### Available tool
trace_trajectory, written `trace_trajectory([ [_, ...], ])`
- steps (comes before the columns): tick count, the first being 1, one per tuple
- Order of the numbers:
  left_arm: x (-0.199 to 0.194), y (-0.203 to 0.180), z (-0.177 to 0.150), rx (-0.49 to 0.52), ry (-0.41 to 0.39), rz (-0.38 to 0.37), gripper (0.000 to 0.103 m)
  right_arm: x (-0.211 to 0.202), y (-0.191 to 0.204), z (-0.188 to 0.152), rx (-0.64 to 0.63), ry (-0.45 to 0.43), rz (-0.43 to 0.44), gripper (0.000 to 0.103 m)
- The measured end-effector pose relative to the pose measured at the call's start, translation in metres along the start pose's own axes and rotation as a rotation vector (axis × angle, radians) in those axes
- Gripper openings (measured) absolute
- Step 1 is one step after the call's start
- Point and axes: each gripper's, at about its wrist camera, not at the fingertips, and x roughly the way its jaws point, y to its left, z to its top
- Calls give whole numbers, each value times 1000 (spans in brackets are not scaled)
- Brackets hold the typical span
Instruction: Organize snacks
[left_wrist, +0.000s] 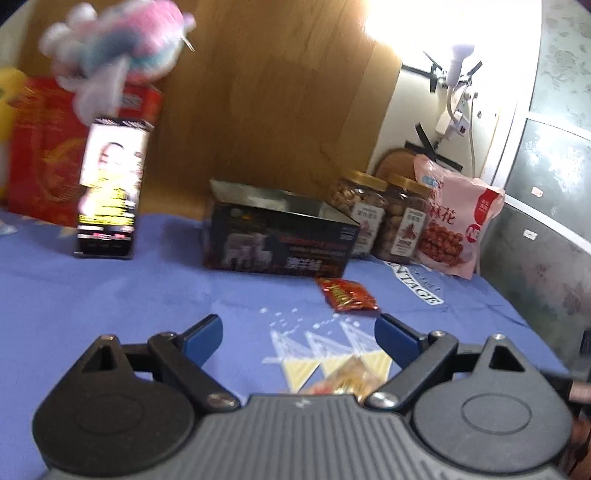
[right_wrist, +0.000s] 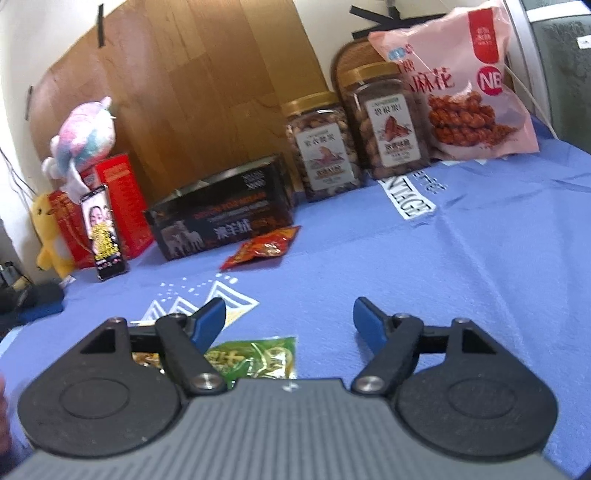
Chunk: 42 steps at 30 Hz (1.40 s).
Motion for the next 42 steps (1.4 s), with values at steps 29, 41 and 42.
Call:
trace_trajectory([
  [29,122,-29,-2,269,242,187,103,-5,-3,2,20,-19,6,82],
  [41,113,-30,-9,267,213,203,103,0,1,3,2,14,4,83],
  [42,113,-30,-10,268,213,203,103,1,1,3,2,21,1,83],
])
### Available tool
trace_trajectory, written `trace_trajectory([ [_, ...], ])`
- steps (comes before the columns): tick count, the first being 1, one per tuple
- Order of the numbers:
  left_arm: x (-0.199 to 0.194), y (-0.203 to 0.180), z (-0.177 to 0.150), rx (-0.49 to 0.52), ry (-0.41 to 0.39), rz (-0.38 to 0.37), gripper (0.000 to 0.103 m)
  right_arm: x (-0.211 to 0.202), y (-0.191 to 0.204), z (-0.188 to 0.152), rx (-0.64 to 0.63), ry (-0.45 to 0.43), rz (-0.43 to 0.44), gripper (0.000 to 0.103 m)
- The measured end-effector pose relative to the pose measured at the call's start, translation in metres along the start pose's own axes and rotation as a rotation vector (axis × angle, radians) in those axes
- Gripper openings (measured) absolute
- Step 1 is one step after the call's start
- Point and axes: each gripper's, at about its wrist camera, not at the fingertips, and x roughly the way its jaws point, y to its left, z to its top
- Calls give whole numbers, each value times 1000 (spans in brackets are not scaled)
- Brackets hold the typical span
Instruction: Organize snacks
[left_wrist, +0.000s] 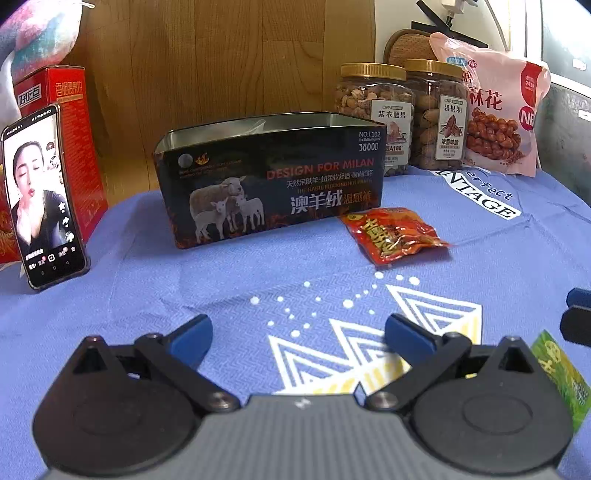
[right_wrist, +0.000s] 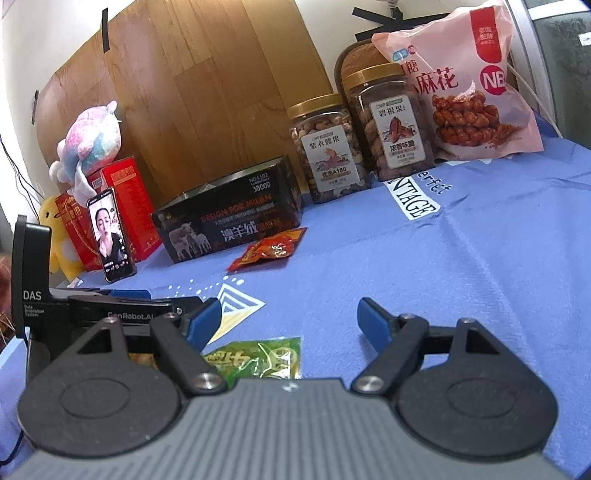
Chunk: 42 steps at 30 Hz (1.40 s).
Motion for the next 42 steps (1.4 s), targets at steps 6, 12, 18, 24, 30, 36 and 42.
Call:
trace_trajectory([
  [6,0,0,0,-1,0,1,103,1,-3,0,24,1,-29,83],
  [12,0,0,0,-1,0,2,103,4,-5,1,38,6,-36,83],
  [18,0,0,0,-2,0,3,103,3,-5,1,45,0,-27,83],
  [24,0,0,0,-2,1,4,103,0,-7,1,48,-15,-4,84],
  [30,0,-1,0,-2,1,5,103,2,-5,2,43,6,1,86],
  [36,0,-1,0,-3,1,5,103,1,-6,1,43,10,18,86],
  [42,0,-1,0,-3,1,7,103,-7,-5,-1,29,-25,24,88],
])
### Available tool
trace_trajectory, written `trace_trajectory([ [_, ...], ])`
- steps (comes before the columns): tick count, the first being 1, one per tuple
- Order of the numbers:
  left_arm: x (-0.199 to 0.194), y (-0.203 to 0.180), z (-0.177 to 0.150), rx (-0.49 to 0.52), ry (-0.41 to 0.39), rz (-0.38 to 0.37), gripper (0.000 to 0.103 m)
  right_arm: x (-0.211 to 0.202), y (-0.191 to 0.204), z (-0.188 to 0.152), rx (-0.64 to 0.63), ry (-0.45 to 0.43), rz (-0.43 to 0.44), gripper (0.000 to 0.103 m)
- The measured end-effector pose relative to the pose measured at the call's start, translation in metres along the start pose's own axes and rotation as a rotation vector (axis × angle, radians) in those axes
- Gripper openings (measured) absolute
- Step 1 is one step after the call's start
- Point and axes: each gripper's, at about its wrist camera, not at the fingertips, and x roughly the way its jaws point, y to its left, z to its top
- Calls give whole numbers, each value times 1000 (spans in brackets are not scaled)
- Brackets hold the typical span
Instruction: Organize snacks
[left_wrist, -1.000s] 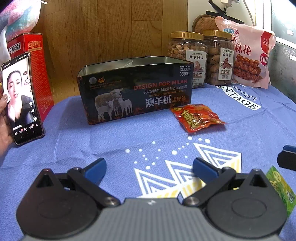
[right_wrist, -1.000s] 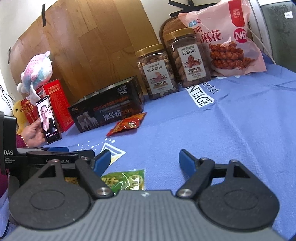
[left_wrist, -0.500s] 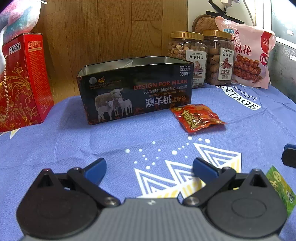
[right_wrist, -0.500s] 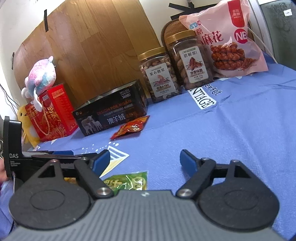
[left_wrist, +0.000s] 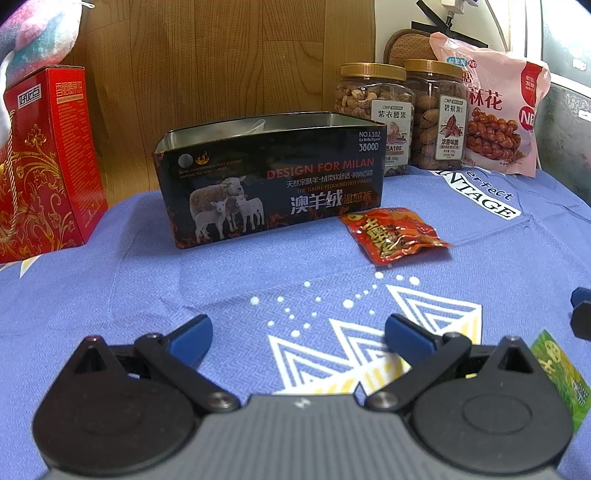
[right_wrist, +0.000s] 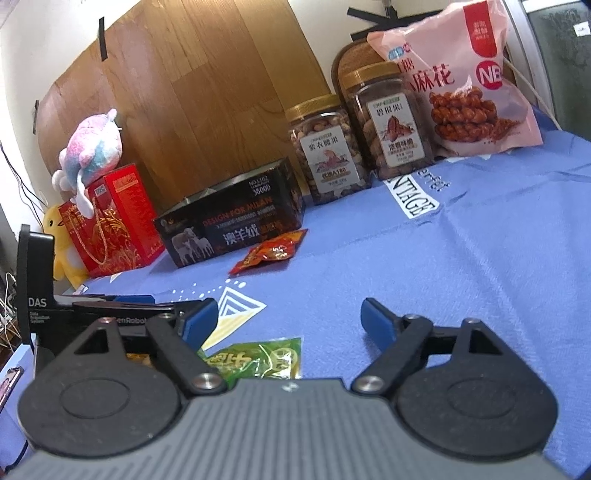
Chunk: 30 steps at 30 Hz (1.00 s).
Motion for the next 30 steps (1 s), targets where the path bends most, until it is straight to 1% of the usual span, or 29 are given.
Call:
trace_trajectory([
  [10,0,0,0,-1,0,1,103,4,-1,1,9,21,-1,88],
  [18,0,0,0,-1,1,2,103,1,-2,0,17,-6,-9,88],
  [26,-1,0,0,-2,1,3,103,0,-2,1,16,-4,23,88],
  [30,-1,0,0,-2,1,4,103,-2,-2,0,15,-18,30,88],
])
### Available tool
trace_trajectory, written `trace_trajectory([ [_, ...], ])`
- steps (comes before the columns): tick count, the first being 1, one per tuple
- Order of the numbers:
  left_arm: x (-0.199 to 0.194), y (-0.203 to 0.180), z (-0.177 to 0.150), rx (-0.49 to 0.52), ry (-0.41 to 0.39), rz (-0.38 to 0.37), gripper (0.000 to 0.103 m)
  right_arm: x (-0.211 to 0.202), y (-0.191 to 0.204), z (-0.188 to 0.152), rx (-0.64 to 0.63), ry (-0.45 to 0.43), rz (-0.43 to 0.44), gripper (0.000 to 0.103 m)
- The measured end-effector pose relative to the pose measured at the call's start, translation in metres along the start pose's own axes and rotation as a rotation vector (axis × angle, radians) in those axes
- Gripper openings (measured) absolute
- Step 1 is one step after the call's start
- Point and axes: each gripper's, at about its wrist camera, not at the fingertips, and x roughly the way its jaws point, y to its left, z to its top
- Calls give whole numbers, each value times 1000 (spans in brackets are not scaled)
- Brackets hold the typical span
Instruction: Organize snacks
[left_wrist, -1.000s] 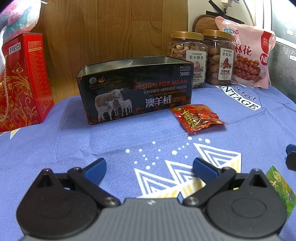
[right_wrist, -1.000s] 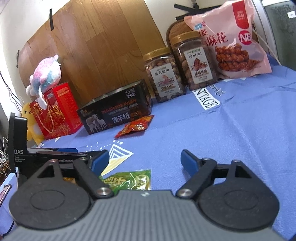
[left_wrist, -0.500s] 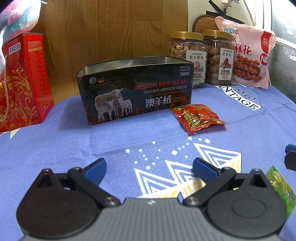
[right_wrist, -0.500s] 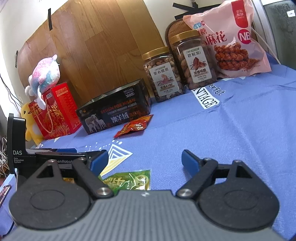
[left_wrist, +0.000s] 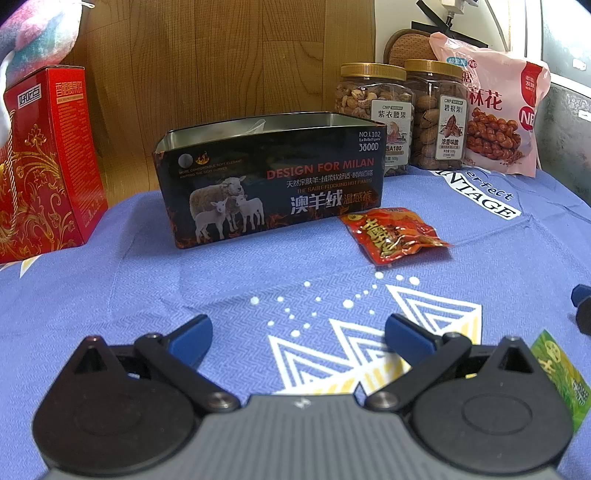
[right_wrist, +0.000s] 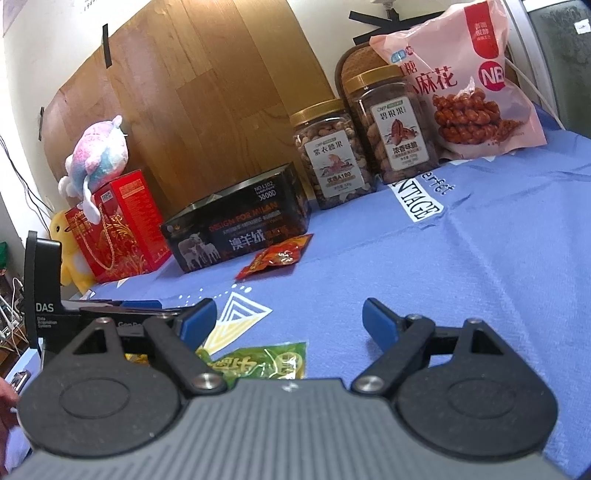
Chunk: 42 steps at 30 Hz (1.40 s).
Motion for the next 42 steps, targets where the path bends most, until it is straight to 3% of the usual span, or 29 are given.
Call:
trace_trajectory([
  [27,-3,0,0,-18,13,15,103,-7,-2,-1,7,-39,2,89],
  [30,-10,4,-3,-92,23,116,103,-8,-2,-1,10,-44,5,89],
  [35,-37,10,-18,-153,-57,285,103,-7,-2,-1,11,-40,14,89],
  [38,-51,10,-28,-171,-34,357,103,-7,-1,-1,8,-33,15,89],
  [40,-61,9,-36,-177,-36,388,103,-7,-1,-1,8,-33,13,89],
  [42,-73,9,-45,-200,-58,369,103,-7,-1,-1,9,-30,10,89],
])
